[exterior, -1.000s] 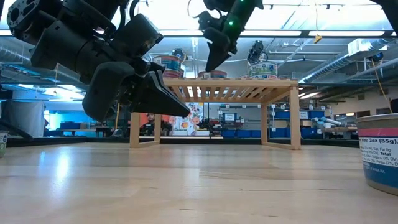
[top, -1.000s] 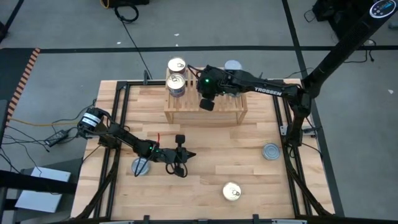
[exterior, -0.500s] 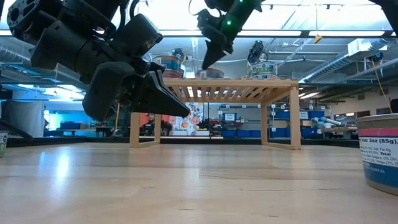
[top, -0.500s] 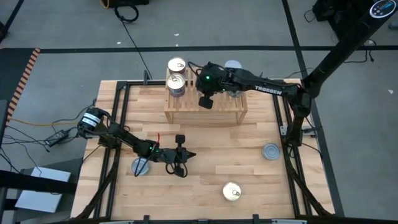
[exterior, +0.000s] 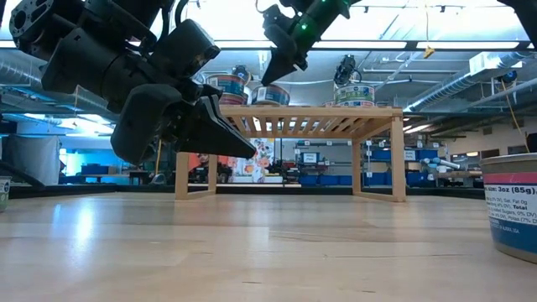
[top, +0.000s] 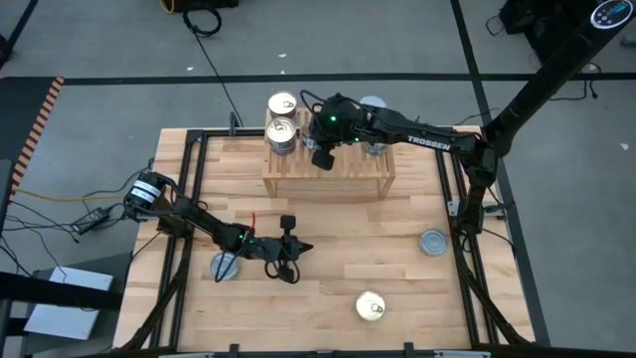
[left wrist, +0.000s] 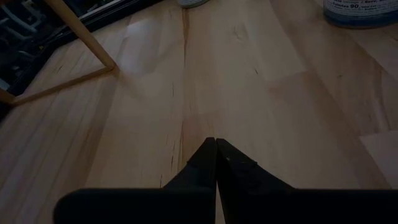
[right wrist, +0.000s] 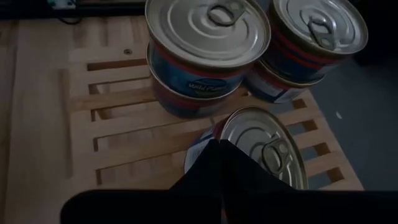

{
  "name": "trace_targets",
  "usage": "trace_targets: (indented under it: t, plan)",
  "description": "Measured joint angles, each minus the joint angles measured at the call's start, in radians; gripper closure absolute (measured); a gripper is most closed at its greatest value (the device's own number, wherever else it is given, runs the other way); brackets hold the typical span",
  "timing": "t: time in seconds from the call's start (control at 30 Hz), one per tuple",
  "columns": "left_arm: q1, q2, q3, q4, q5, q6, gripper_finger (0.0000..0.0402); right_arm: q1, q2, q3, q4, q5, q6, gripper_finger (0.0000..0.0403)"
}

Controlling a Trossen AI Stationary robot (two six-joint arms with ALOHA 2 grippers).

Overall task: Stack canned seafood by type on shelf
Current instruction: Put the blue pink tuna can on the shelf

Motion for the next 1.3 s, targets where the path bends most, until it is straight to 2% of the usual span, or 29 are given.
trace_targets:
  t: [0.27,0.47,1.0,1.17,1.3]
  plan:
    - [0.000,0.000,0.000,0.001,0.000,0.000,0.0394,-0.028,0.016,0.002,0.053,-0.041,-0.006,0.0400]
    - [0.000,0.000,0.000,-0.007,0.010,-0.003,0.0394,-0.031,0.076,0.000,0.075,-0.047,-0.022,0.0400]
    - [0.000,0.000,0.000,-0.023,0.011,-0.007,0.0394,-0.025,0.047,0.000,0.045,0.069,0.036,0.0395]
    - [0.000,0.000,0.000,-0.023,0.011,-0.007,0.0394,-0.035,0.042,0.000,-0.057,0.075,0.061,0.0397]
    - [0.000,0.000,0.000,-0.019,0.011,-0.008,0.0394,-0.042,0.042,0.001,-0.067,0.077,0.069,0.0397]
